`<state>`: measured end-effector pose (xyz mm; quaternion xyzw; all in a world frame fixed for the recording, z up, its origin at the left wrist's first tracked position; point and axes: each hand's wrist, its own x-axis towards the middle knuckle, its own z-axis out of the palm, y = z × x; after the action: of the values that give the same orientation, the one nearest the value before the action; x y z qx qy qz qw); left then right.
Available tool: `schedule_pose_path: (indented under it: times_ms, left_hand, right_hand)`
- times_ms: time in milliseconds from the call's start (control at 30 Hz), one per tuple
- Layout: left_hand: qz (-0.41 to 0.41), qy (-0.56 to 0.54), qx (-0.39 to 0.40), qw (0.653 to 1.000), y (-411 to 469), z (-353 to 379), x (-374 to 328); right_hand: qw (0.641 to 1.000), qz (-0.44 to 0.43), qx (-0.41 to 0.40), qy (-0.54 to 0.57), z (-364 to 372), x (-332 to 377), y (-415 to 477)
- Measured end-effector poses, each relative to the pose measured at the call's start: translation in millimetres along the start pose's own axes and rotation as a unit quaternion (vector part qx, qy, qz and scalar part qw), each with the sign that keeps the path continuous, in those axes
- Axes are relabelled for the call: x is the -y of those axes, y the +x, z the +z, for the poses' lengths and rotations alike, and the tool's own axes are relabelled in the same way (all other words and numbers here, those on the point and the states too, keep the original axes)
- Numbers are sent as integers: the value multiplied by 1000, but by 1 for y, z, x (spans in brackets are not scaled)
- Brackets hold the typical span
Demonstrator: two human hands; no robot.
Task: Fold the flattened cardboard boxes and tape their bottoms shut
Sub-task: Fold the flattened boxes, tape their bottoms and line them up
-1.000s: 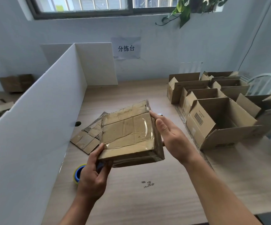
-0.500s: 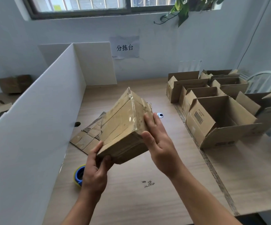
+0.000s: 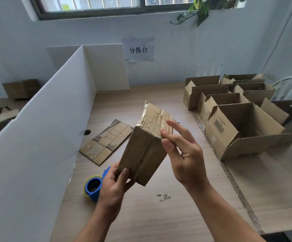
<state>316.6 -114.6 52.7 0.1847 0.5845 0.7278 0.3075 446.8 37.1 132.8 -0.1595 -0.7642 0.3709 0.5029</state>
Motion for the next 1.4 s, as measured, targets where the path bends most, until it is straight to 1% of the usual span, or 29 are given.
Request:
schedule_pose_path:
  times_ms: [100,167,233,267,333,367,400,467,533,600,700,800,867,967,1100,1167,1267,1300,1333,1400]
  left_hand:
    - [1,9,1,1000,-1,1,1]
    - [3,14,-5,1000,-2,2,-2]
    - [5,21,-13,1000,-2,2,-4]
    - [5,22,-15,1000,-2,2,-7]
    - [12,31,-26,999,0,2,-11]
    - [19,43,-35,998,0,2,-14]
    - [34,65,-43,996,1,1,-16]
    - [70,141,-52,986,1,-1,-21]
    - [95,214,-60,970,-1,2,-25]
    - [115,239,-71,962,-3,8,-26]
    - [139,271,-91,948,-5,18,-27]
    - [166,293,-107,936,-6,24,-30]
    - [203,317,-93,922,-6,26,-30]
    - [246,353,-47,901,-11,30,-35]
    - [282,419,-10,863,-20,36,-35]
    - [308,447,-22,840,-22,40,-32]
    - [384,462,-59,797,-19,46,-29]
    - [407,457,-69,788,-18,47,-28]
    - [421,446,-74,786,-17,48,-27]
    - [419,410,-76,806,-17,50,-28]
  right_hand:
    - [992,99,16,79,0,2,3]
    - [987,130,10,96,-2,1,6]
    - [989,133,24,59,-6,-3,7]
    - [989,134,55,23,-9,-5,8]
    - [978,147,136,-61,-12,-9,9]
    - [973,155,150,-81,-12,-12,8]
    - [973,164,137,-82,-12,-14,8]
    - [977,192,84,-49,-12,-17,8]
    - [973,219,63,-28,-11,-20,7]
    - [967,247,57,-8,-9,-22,5]
    - [951,301,39,57,-6,-29,4]
    - [936,335,25,105,-1,-36,0]
    - [921,365,-13,133,0,-38,-2]
    - [897,406,-55,164,-4,-42,-7]
    - [876,438,-62,191,-13,-44,-7]
    - [867,451,-66,203,-14,-45,-7]
    - [854,467,-66,220,-14,-47,-9]
    - [848,474,-65,227,-14,-48,-11]
    - [844,478,-62,235,-15,-49,-12]
    - [841,475,-53,254,-16,-49,-13]
